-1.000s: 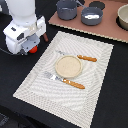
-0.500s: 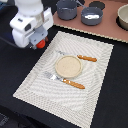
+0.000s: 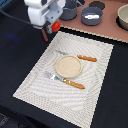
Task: Place the fish, sausage, and tomato into the frying pan.
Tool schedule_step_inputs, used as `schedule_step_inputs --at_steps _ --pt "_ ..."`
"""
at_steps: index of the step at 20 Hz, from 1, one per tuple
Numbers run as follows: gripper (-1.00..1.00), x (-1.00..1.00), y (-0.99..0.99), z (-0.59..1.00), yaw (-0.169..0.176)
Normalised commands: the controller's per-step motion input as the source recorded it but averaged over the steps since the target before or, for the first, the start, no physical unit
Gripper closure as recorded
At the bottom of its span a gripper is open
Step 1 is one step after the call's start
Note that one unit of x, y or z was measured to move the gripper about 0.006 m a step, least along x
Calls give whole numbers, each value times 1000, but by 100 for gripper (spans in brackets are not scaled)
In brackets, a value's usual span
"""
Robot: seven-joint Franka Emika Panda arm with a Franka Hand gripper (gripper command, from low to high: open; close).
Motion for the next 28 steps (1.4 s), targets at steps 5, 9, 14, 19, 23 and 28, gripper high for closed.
schedule_step_inputs --at_steps 5,9,14,19,23,28 --pt "100 991 789 610 0" --pt "100 977 818 405 0" --pt "100 937 842 188 0" --pt "100 909 857 58 0" --pt "100 896 861 4 0" --pt "100 850 878 -9 0"
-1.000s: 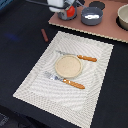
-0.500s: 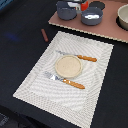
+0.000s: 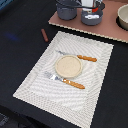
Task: Place the fish, sausage, and tomato into the frying pan.
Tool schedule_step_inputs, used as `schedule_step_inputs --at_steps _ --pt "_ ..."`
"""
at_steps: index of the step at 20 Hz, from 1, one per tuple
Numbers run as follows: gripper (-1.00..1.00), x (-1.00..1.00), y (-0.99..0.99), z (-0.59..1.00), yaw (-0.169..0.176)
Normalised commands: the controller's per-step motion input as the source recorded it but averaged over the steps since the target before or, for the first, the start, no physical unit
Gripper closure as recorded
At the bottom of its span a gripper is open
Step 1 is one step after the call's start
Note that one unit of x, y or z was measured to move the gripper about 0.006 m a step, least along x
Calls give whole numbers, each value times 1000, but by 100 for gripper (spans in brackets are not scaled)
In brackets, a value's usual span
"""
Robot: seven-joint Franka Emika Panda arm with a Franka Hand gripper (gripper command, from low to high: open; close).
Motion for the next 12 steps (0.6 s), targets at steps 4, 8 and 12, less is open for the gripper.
schedule_step_inputs --at_steps 4,8,12 --pt "100 588 672 -46 0" --pt "-100 471 463 443 -20" --pt "-100 391 386 511 -19"
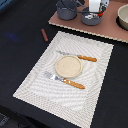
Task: Place the fish, sausage, and tomato into the frying pan.
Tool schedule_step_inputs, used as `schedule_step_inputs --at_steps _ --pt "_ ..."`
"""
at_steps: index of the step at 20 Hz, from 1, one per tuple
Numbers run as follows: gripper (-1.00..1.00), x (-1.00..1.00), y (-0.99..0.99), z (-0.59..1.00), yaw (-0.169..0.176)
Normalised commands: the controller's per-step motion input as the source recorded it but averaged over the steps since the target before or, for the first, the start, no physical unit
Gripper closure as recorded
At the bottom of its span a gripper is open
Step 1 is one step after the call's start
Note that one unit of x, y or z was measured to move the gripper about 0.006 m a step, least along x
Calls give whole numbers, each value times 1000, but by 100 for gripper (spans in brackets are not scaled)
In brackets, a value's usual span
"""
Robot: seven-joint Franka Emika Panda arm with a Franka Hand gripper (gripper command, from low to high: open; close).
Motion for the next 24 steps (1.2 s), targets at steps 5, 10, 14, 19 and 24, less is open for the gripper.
schedule_step_inputs --at_steps 5,10,14,19,24 --pt "-100 203 169 707 -22" --pt "-100 -342 -501 607 -74" --pt "-100 -499 -498 505 -86" --pt "-100 -614 -405 401 -117" --pt "-100 -667 -390 206 -128"
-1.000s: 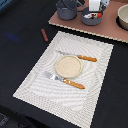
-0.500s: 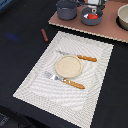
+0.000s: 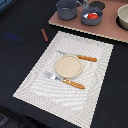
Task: Place the fish, sausage, and tomato into the frying pan.
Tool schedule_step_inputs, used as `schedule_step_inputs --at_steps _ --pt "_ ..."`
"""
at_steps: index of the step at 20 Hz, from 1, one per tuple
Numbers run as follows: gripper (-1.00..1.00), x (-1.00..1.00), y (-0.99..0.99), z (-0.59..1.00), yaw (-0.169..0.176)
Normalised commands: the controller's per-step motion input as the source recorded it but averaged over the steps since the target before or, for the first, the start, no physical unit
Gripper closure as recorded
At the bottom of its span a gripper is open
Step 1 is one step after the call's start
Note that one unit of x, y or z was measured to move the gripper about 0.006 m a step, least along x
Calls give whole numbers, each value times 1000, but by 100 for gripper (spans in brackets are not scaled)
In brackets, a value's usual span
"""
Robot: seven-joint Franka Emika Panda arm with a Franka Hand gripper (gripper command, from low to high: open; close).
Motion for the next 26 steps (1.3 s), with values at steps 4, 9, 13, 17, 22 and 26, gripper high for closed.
schedule_step_inputs --at_steps 4,9,13,17,22,26 --pt "-100 -701 -388 61 -129" --pt "-100 -696 -419 34 -122" --pt "-100 -646 -515 0 -101" --pt "-100 -614 -602 -26 -82" --pt "-100 -607 -653 -147 -72" --pt "-100 -649 -594 -371 -69"
